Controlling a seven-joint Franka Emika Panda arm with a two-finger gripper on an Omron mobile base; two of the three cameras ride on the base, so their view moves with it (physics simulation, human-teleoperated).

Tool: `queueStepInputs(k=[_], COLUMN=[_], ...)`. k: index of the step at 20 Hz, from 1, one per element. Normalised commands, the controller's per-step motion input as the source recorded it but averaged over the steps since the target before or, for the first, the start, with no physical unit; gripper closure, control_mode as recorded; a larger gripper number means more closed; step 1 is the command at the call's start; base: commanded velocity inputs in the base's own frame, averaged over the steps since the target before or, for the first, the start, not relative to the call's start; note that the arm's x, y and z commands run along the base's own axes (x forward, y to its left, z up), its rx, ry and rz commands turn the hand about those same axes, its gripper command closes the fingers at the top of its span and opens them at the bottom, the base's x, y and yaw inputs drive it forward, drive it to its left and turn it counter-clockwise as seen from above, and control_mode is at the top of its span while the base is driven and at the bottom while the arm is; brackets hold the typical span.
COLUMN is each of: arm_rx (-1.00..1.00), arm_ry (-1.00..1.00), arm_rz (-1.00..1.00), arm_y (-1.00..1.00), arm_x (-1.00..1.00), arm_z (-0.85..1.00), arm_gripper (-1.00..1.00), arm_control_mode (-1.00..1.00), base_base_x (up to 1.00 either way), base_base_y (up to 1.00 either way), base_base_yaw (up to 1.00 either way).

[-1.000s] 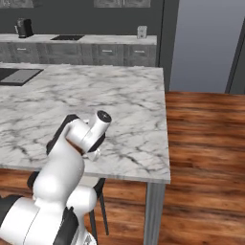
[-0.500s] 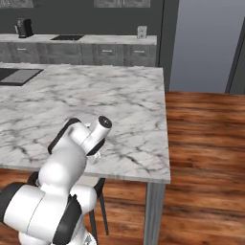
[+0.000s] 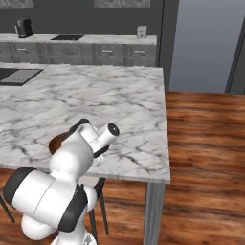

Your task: Pick up the bowls from the cabinet and place each bowl in front of a stool on the dining counter.

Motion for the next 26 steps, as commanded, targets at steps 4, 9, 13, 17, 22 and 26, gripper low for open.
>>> queueStepInputs(k=[4,9,13,17,22,26], arm_rx=[0.05,0.02,0.00,0.00,-0.05,-0.43], arm_ry=[0.00,0.00,0.00,-0.01,-0.02,-0.09], arm_rz=[0.04,0.06,0.05,0.00,0.00,0.00], arm_y=[0.00,0.00,0.00,0.00,0.00,0.00], arm_x=[0.03,0.00,0.00,0.00,-0.04,-0.23], arm_z=[-0.17,-0.10,-0.01,0.00,0.10,0.62], arm_gripper=[1.00,-1.00,-1.00,-1.00,-1.00,-1.00], arm_control_mode=[-1.00,-1.00,-1.00,-1.00,-1.00,-1.00], base_base_x=[0.00,0.00,0.00,0.00,0.00,0.00], base_base_y=[0.00,0.00,0.00,0.00,0.00,0.00], base_base_yaw=[0.00,0.00,0.00,0.00,0.00,0.00])
